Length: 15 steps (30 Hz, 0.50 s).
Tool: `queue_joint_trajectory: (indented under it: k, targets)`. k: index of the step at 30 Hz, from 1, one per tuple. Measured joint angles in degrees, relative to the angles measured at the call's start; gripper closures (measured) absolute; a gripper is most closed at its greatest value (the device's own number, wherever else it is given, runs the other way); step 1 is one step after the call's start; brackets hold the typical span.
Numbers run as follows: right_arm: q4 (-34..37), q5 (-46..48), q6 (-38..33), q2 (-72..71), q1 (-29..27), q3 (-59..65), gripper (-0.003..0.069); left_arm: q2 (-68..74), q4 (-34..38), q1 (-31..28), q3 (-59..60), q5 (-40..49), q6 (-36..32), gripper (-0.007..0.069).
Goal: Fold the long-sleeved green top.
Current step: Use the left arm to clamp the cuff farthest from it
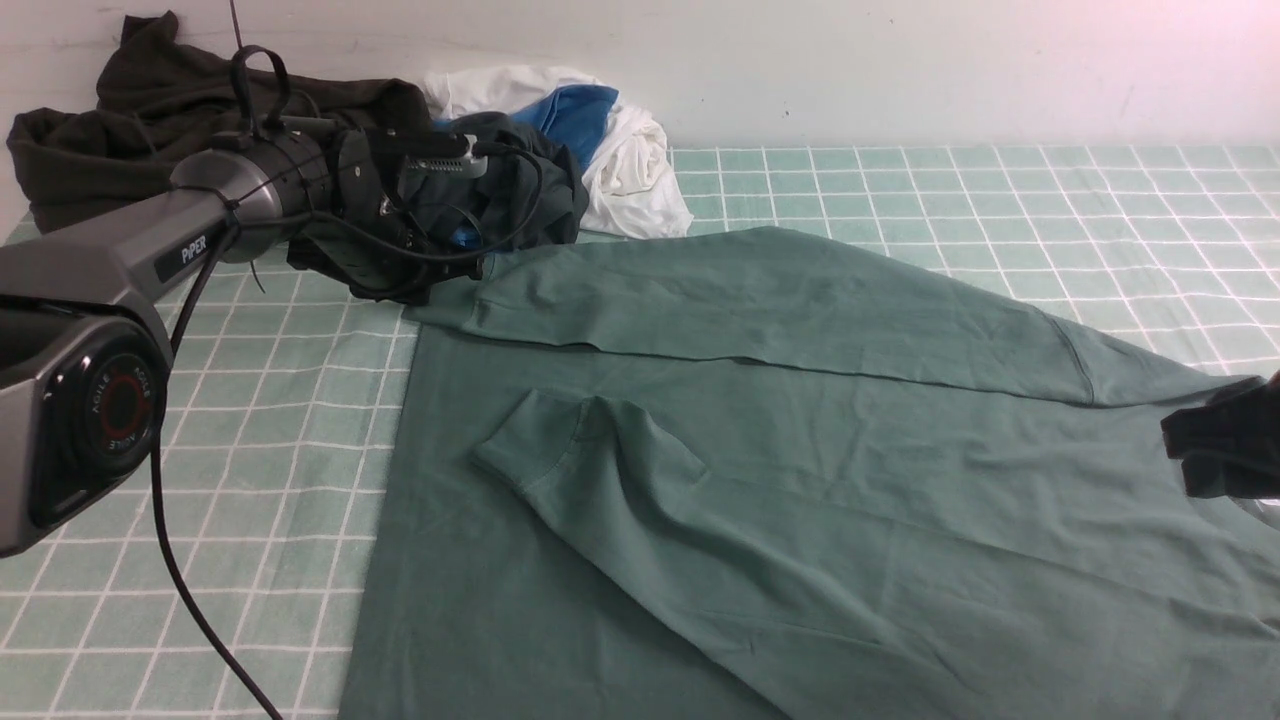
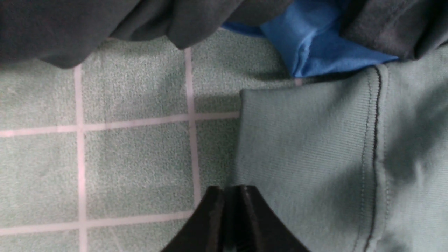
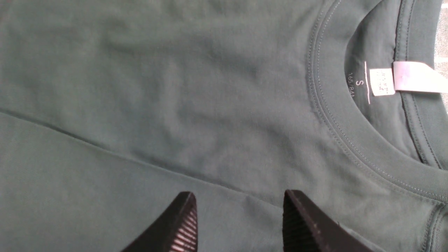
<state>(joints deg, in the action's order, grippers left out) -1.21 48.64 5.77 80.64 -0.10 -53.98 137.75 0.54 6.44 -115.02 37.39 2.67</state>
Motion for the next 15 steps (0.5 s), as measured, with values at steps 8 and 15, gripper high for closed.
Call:
queue_joint_trajectory:
  k: [8,15]
  targets:
    - [0.00,0.05,0.00,0.00,0.00,0.00,0.0335,-0.60,0.00,0.06,0.00,0.52,-1.87,0.0628]
    - [0.04,-0.01,0.00,0.00,0.00,0.00,0.0335,-6.35,-0.12,1.82,0.00,3.84,-5.11,0.0628]
